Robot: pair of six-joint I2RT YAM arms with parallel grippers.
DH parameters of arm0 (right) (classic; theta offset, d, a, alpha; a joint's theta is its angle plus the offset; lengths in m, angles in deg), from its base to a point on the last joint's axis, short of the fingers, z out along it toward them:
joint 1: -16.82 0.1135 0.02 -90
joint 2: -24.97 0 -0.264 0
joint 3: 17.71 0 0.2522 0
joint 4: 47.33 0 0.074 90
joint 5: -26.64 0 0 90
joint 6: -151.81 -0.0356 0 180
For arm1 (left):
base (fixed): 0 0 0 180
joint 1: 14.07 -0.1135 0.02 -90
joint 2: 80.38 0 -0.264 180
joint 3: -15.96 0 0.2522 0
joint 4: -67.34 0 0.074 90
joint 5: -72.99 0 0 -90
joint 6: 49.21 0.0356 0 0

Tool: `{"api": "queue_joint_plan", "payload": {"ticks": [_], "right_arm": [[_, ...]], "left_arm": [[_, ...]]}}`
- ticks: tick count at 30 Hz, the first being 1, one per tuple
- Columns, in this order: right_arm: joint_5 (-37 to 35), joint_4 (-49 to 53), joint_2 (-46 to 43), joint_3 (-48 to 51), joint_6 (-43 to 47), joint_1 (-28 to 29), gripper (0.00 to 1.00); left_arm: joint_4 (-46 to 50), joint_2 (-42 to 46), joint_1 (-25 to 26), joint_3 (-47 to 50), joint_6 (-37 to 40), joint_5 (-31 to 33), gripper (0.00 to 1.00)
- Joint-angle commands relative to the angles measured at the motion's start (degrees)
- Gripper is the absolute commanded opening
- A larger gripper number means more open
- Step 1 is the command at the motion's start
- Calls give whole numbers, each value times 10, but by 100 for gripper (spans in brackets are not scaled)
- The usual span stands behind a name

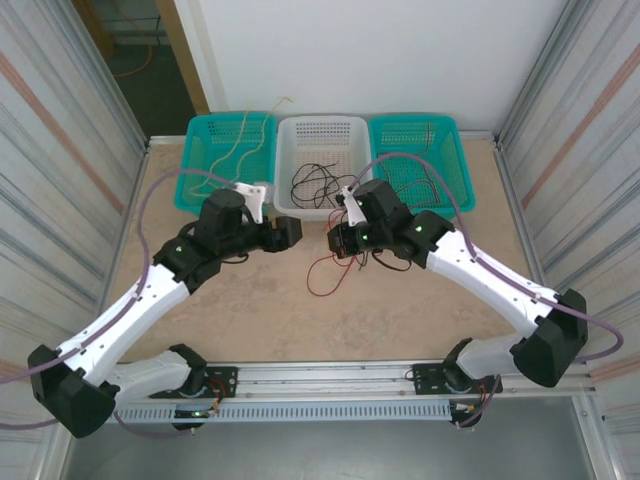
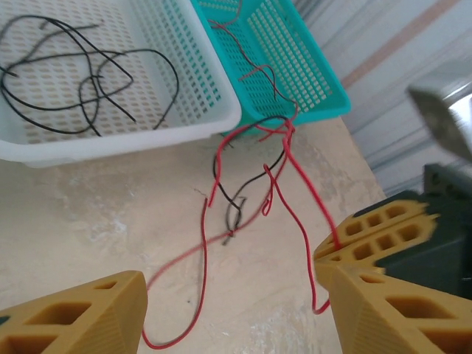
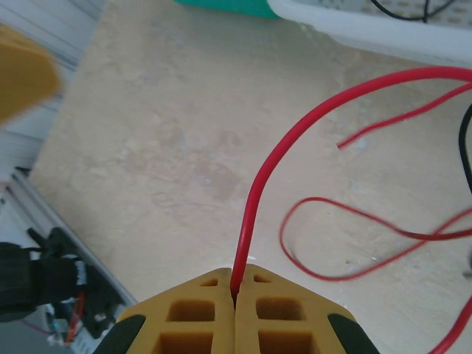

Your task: Untangle the cables

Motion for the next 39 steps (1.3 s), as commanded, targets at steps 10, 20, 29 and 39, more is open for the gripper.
{"api": "queue_joint_plan", "payload": {"ticks": [10,20,29,39], "right_arm": [[193,-7,-46,-54,6,2,0],[284,-49,-54,-86,-24,2,0],[359,-88,-96,-114,-61,-58,0],[482,-327,-145,-98,-275,-207,0]], "left_arm": [[-57,-41,29,44,-35,24,76],[-95,-66,29,47,-43,17,61],[-58,-68,29,78,-54,76,0],[-134,-29,29,214,-102,66,0]]}}
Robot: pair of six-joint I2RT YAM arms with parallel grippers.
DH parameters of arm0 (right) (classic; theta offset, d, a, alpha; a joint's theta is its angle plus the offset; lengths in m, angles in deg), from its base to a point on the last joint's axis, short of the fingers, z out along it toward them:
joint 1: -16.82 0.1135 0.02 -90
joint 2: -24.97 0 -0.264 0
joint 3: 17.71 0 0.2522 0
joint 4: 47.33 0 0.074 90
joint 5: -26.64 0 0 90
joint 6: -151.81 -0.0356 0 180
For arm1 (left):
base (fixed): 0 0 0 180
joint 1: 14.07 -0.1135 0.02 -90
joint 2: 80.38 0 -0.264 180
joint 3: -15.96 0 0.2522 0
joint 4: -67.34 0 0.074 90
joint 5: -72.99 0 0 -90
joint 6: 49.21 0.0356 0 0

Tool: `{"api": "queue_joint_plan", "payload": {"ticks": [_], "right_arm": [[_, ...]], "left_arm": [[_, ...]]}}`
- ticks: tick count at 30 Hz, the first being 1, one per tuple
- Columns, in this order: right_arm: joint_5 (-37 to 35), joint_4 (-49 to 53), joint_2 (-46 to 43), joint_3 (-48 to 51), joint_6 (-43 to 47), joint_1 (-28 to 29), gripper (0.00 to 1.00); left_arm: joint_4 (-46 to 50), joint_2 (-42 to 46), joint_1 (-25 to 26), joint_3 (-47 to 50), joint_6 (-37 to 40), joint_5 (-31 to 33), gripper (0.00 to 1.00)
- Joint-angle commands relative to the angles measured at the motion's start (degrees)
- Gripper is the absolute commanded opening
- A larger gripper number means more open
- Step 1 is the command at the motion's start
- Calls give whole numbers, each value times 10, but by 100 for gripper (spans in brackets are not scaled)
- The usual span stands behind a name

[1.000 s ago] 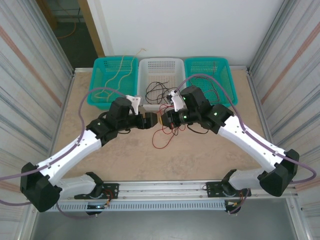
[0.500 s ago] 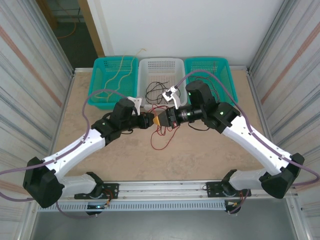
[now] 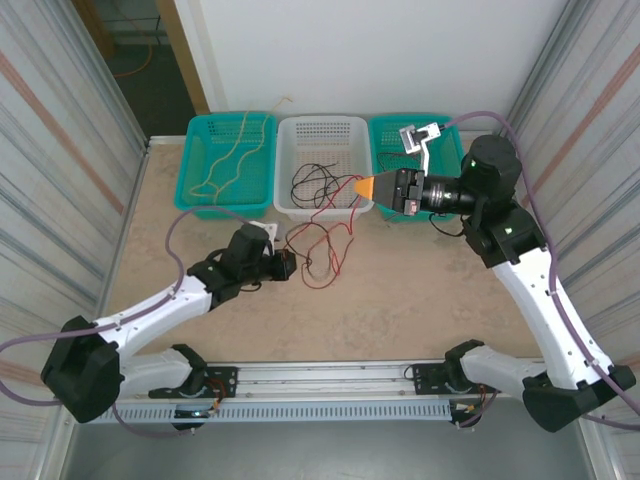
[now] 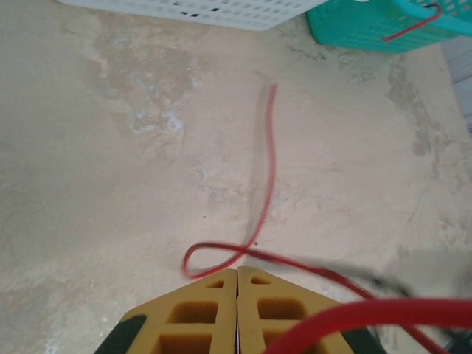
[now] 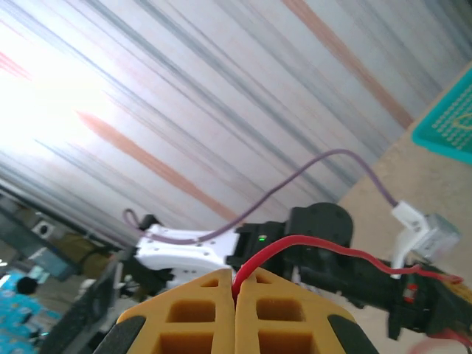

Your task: Untangle the cables

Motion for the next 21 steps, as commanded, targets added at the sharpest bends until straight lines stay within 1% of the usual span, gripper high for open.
{"api": "queue_joint_plan", "payload": {"ticks": [1,5,6,7,10,13,16,17,19,21], "right_arm": [[49,-117,-7,-13,-63,-5,0],[33,-35,5,-25,-6,14,0],[25,-5,10,-31,15,22,0],[19,16,14,-37,32,32,0],[7,58,26,-46,68,57,0],[8,79,38,-49,85,71,0],[-8,129,53,-63,118,84,0],[-13,140,58,-67,125,88,0],[-17,146,66,-68,131,94,0],[-25,145,70,-68,133,100,0]], "left_arm": [[0,9,-3,20,-29,10,0],[19,21,-3,8,-25,16,0],[31,28,-3,4,-21,23,5],[45,35,-3,-1,-16,29,16],[79,58,-3,-8,-1,38,40],[134,89,-3,-28,26,48,58],[198,141,-3,-82,87,66,71],[210,159,-3,-101,103,75,74],[216,193,-3,-144,148,73,77],[206,213,-3,-181,177,44,77]]}}
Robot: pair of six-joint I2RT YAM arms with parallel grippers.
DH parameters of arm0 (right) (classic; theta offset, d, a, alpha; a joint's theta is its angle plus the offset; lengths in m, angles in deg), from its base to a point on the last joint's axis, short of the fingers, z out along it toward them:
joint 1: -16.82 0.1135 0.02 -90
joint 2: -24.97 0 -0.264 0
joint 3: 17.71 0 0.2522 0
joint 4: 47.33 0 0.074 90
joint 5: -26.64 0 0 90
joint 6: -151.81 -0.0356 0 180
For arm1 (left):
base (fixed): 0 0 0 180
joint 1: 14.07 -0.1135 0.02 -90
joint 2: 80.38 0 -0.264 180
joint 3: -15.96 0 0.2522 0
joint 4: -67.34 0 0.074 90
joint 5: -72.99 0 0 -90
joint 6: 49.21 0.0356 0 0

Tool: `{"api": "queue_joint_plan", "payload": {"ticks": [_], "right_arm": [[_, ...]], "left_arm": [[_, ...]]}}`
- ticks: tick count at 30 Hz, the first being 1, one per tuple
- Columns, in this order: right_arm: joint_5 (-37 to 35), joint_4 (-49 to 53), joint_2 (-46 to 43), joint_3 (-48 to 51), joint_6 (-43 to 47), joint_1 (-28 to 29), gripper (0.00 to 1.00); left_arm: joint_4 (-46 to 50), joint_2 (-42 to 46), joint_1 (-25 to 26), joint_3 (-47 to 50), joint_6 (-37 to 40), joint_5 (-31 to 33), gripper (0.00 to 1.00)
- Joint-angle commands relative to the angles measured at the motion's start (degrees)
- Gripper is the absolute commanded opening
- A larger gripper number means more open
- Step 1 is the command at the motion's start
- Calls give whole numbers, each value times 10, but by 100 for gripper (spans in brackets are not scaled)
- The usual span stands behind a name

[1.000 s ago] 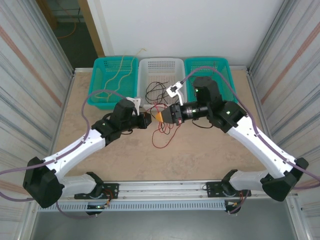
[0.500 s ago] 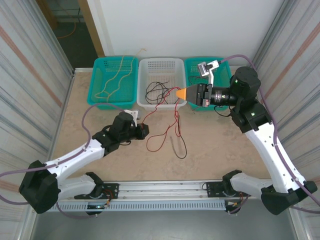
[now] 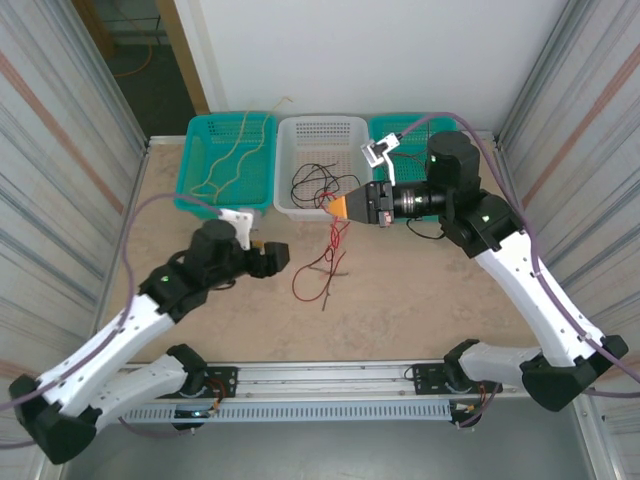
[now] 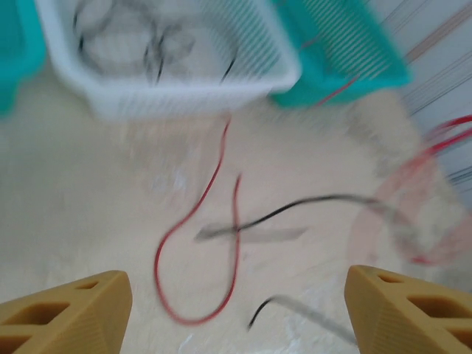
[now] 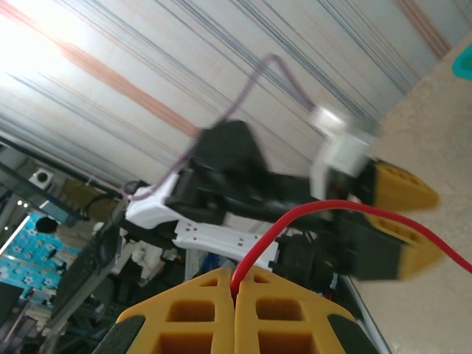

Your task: Untangle the cables

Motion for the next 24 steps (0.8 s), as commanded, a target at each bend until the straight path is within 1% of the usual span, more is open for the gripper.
{"api": "queue_joint_plan", "payload": {"ticks": [1,3,5,9,12,14,18,24], "right_arm": [[-19,22,7,-20,33,11,0],[-19,12,11,-20,28,18,0],[-24,9,14,-23,28,27,0],[-47,3,14,-27,26,37,0],[-56,-5,14,-28,20,40,0],[-59,-5,16,-30,18,42,0],[-62,-9,21,-34,14,46,0],[-66,-20,20,-34,8,47,0]], "left_arm": [[0,43,-4,-70,89,-31,76],[-29,46,-4,-86,103,-90,73],[-64,42,-4,-77,102,-123,66],[-137,28,-3,-9,62,-138,57],[-248,14,3,66,-4,-156,55],[-299,-2,26,93,-23,-142,55],[-324,-59,70,89,-11,-109,54],[-335,-122,80,71,-14,-84,50]]}}
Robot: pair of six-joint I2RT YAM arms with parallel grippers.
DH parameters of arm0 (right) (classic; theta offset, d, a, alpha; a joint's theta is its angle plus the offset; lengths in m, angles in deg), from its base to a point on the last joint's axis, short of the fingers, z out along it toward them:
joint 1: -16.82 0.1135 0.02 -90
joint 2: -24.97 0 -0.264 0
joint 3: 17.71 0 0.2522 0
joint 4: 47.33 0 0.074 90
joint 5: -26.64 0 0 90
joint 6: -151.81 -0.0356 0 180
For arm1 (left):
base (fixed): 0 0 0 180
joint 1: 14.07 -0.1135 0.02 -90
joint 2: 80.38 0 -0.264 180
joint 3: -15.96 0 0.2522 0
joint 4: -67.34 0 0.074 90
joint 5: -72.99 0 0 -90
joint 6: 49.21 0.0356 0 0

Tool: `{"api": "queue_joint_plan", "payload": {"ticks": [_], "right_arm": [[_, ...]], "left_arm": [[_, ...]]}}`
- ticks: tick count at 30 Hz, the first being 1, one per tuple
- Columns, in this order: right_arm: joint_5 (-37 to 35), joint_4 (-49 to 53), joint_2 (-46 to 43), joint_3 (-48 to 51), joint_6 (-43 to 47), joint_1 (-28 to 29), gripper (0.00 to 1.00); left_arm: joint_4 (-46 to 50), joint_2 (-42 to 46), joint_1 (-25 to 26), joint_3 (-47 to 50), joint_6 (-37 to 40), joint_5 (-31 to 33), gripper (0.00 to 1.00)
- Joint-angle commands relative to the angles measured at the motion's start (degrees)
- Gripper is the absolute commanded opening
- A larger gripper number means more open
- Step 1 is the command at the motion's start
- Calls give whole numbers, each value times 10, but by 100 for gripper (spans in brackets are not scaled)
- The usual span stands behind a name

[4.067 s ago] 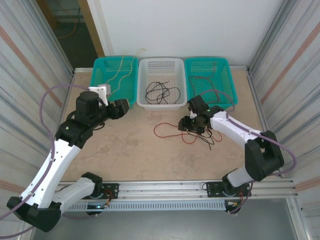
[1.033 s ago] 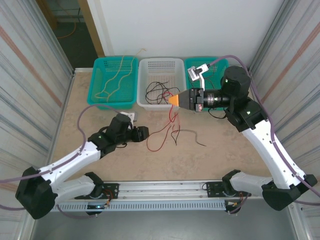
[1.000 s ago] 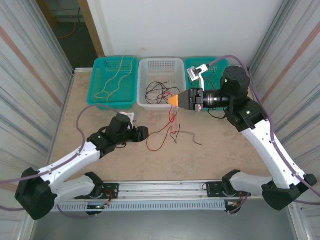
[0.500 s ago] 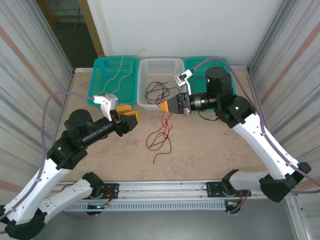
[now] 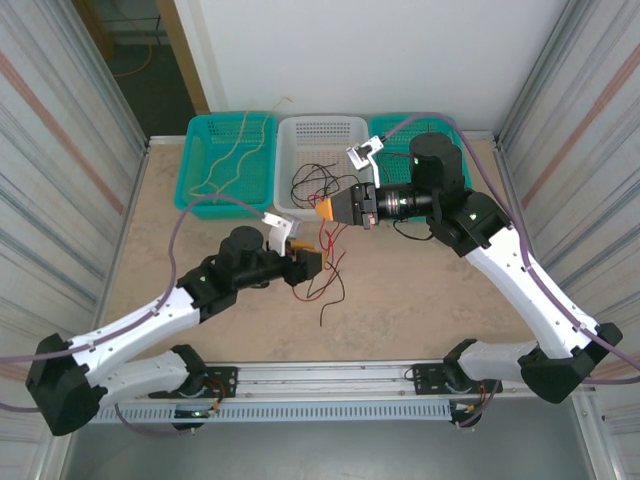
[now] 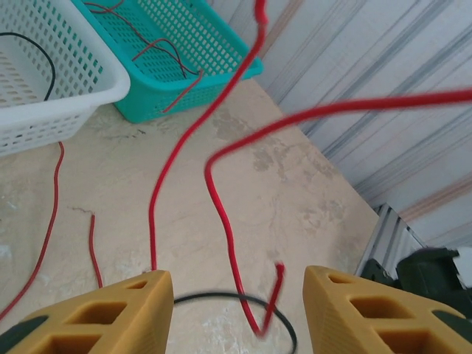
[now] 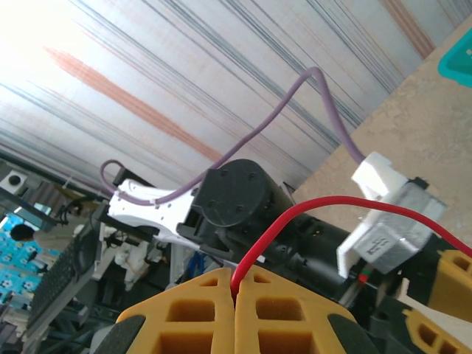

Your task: Untangle the cables

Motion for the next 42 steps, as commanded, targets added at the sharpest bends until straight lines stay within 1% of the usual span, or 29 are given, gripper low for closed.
{"api": "queue_joint_plan", "payload": {"ticks": [1,3,7,8,11,13,14,15,17,19,24,27,29,31,33,37,39,42], "right_arm": [[-6,-22,-1,-19,-1,4,0],[-7,-23,-2,-17,-2,5,0],[-9,-24,-6,-16,-2,5,0],[-10,-24,-7,-16,-2,5,0],[-13,-23,-10,-16,0,4,0],[-15,-23,-12,-16,0,2,0],[-17,-23,-14,-16,1,0,0],[-19,-24,-16,-16,1,-3,0],[-24,-28,-24,-15,-1,-13,0],[-26,-41,-35,-13,-12,-38,0],[1,-138,-61,6,-87,-124,0],[15,-177,-64,3,-119,-159,0],[21,-185,-61,-5,-129,-172,0],[27,-197,-57,-11,-140,-182,0],[30,-203,-54,-20,-144,-186,0],[31,-204,-48,-35,-143,-188,0],[34,-207,-43,-41,-145,-189,0],[43,-221,-34,-45,-155,-184,0]], "left_arm": [[-56,-14,4,-17,-10,24,49],[-70,-23,4,-15,-11,25,49],[-73,-41,4,-22,-9,23,37],[-73,-43,4,-22,-10,21,33],[-69,-39,4,-16,-13,24,18],[-68,-30,4,-9,-16,30,10],[-67,-24,4,-5,-17,33,3],[-62,-18,4,-1,-19,38,0],[-55,-2,4,11,-27,56,0],[-66,30,4,46,-56,103,0],[-103,147,1,171,-180,254,0],[-121,223,-9,244,-249,300,0],[-108,263,-19,276,-283,307,0],[-68,294,-31,290,-307,305,0],[-35,317,-32,300,-329,313,0],[-28,351,-37,340,-405,330,0],[-12,362,-41,346,-430,337,0],[7,367,-50,341,-433,326,0]]}}
